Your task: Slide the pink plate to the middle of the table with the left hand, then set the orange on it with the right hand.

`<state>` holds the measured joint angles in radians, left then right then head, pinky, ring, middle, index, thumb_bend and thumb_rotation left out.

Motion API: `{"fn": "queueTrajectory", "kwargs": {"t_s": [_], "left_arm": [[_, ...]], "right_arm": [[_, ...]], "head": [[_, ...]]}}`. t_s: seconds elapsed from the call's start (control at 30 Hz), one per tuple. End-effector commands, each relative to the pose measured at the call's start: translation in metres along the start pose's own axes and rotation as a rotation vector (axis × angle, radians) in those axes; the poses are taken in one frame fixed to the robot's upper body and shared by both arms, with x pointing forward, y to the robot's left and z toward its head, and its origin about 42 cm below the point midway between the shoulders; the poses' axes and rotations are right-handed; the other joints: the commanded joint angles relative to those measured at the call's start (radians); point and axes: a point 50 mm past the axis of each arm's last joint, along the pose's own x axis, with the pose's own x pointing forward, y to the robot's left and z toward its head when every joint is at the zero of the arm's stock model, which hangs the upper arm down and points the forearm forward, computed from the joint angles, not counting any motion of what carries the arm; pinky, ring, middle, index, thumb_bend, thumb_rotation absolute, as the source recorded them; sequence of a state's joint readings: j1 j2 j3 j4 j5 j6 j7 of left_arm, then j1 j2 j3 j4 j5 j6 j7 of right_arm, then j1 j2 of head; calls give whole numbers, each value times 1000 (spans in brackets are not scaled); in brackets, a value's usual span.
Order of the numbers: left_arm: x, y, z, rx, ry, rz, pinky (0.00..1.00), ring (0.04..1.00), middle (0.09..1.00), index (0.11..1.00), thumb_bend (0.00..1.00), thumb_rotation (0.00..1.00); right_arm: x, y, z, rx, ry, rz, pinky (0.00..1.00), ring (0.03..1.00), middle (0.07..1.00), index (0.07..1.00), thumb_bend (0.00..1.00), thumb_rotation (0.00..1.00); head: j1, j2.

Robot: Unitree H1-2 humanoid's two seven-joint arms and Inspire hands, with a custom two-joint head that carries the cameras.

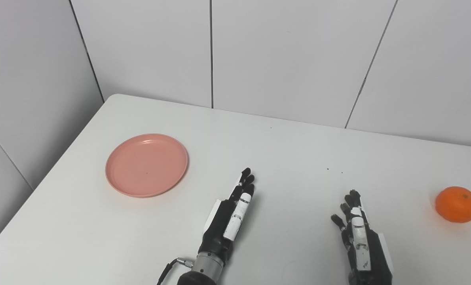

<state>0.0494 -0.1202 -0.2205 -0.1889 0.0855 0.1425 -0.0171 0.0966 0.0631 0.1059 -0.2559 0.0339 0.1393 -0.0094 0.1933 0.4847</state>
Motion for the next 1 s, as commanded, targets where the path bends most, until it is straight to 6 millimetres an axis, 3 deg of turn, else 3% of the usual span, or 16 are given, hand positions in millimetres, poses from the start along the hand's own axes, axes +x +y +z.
{"fn": "queueTrajectory", "kwargs": {"t_s": [0.0, 0.97], "left_arm": [[3, -10, 5, -2, -29, -24, 972, 983, 989, 979, 418, 1000], [11, 11, 25, 9, -126, -36, 999, 988, 997, 987, 424, 1000]], "right_arm": [[-1, -2, 7, -5, -48, 8, 1000, 1000, 1000, 1000, 231, 1000], [0, 2, 7, 41, -36, 11, 1000, 1000, 1000, 1000, 225, 1000]], "head": [[0, 0], [-9, -3]]}}
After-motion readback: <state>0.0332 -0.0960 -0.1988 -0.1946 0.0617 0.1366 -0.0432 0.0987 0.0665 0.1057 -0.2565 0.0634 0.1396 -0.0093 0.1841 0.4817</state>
